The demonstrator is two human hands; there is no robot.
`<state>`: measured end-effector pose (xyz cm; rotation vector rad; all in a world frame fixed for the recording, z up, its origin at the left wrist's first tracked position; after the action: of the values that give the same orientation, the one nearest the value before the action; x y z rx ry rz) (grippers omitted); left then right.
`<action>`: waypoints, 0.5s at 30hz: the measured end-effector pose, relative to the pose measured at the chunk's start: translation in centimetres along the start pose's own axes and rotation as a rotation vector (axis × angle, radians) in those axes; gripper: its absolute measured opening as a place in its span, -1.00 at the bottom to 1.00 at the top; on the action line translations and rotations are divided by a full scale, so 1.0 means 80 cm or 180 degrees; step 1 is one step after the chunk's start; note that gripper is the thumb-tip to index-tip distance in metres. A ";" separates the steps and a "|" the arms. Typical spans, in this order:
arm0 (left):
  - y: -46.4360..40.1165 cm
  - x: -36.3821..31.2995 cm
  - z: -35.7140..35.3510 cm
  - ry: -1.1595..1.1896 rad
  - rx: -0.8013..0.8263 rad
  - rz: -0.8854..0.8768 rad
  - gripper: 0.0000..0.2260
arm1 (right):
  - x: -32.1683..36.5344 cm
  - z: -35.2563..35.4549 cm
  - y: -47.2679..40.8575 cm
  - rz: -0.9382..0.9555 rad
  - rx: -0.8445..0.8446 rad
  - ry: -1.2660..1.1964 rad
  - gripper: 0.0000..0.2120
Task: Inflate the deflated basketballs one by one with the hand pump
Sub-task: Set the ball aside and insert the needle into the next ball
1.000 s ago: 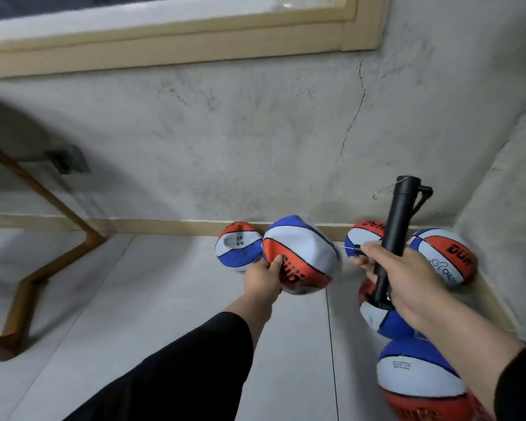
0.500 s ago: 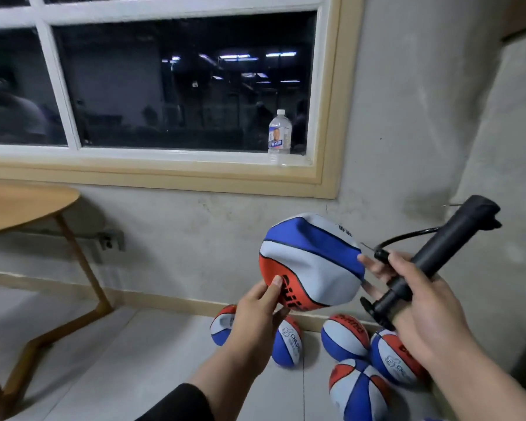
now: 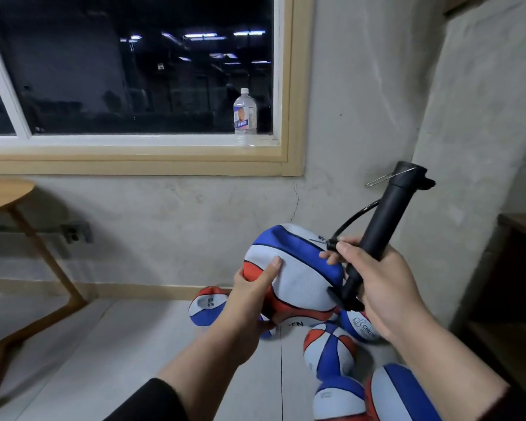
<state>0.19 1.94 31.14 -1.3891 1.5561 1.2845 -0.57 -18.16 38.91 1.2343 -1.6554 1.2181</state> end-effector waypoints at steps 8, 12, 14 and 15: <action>0.002 -0.009 -0.004 -0.0113 0.0372 0.0222 -0.54 | -0.010 0.009 -0.008 0.0210 0.0161 0.0604 -0.95; -0.007 -0.001 0.008 -0.0083 0.0079 0.0248 -0.22 | -0.019 0.003 -0.007 0.0183 0.0369 0.0810 -0.94; -0.014 0.003 0.015 -0.0158 -0.0127 0.0025 -0.20 | -0.021 0.001 -0.007 0.0090 0.0396 0.0584 -0.87; -0.016 0.003 0.018 -0.0198 -0.0184 -0.0140 -0.22 | -0.019 0.000 -0.009 0.0050 0.0364 0.0379 -0.83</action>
<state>1.20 3.28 30.21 -1.3981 1.4497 1.3430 0.51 -17.79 37.66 1.1949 -1.5297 1.3854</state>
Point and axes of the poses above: each hand's wrist, its own y-axis away from the middle knuckle, its own z-axis out of the back of the hand, x = y × z, the point moved 6 cm from there along -y, towards the middle knuckle, and after that the axes turned 1 degree about x, right-handed, at the moved point
